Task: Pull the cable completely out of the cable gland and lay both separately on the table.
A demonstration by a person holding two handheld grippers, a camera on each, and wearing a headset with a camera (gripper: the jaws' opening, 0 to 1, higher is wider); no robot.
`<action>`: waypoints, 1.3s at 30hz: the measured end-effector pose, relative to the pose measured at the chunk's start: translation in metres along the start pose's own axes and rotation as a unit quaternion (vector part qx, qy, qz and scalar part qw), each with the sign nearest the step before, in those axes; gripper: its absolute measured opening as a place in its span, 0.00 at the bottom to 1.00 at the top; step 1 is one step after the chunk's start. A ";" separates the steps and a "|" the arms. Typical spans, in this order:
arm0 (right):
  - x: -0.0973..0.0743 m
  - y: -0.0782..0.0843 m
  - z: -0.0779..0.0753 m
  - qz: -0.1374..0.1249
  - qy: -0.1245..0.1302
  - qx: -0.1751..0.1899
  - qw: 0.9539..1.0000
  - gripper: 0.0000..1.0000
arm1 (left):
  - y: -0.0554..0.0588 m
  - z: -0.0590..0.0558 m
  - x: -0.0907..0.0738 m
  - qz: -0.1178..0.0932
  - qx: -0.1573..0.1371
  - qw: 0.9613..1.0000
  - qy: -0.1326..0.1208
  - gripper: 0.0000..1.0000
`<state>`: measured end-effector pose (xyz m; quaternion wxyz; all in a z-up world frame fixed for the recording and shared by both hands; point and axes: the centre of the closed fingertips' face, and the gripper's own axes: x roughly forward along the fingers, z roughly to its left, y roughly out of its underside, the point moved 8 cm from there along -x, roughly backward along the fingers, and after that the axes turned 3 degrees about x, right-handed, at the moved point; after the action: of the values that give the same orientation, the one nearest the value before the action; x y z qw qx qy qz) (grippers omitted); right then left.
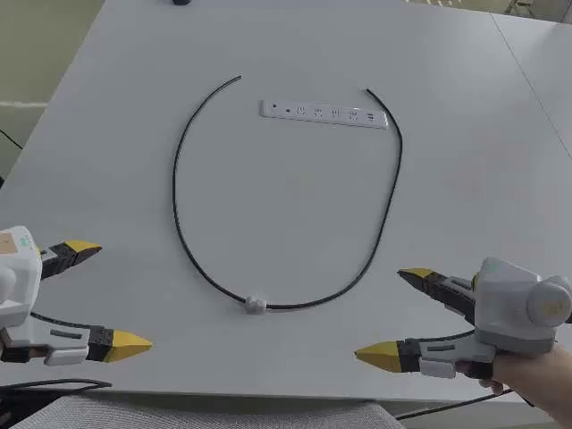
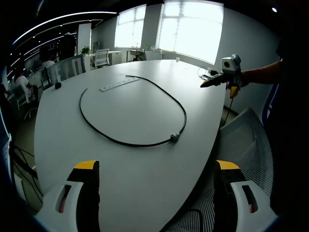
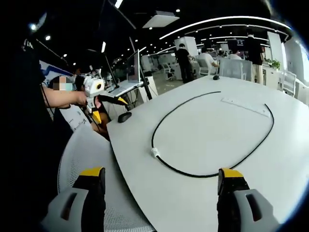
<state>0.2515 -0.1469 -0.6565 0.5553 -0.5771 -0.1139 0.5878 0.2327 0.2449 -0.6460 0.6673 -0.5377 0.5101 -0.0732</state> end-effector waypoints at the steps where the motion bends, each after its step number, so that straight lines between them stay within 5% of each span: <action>1: 0.000 0.000 0.000 0.001 0.001 0.001 1.000 0.97 | 0.000 0.000 0.000 0.001 0.000 1.000 0.000 0.99; 24: 0.004 -0.007 -0.003 0.010 -0.002 0.004 1.000 0.94 | -0.002 -0.003 0.004 0.002 0.001 1.000 0.013 0.96; 39: 0.024 -0.031 -0.007 0.032 -0.012 -0.030 0.999 0.88 | -0.003 -0.007 0.007 0.001 0.006 1.000 0.022 0.97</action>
<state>0.2805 -0.1211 -0.6476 0.5171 -0.5901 -0.1198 0.6084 0.2318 0.2348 -0.6470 0.6590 -0.5316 0.5249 -0.0876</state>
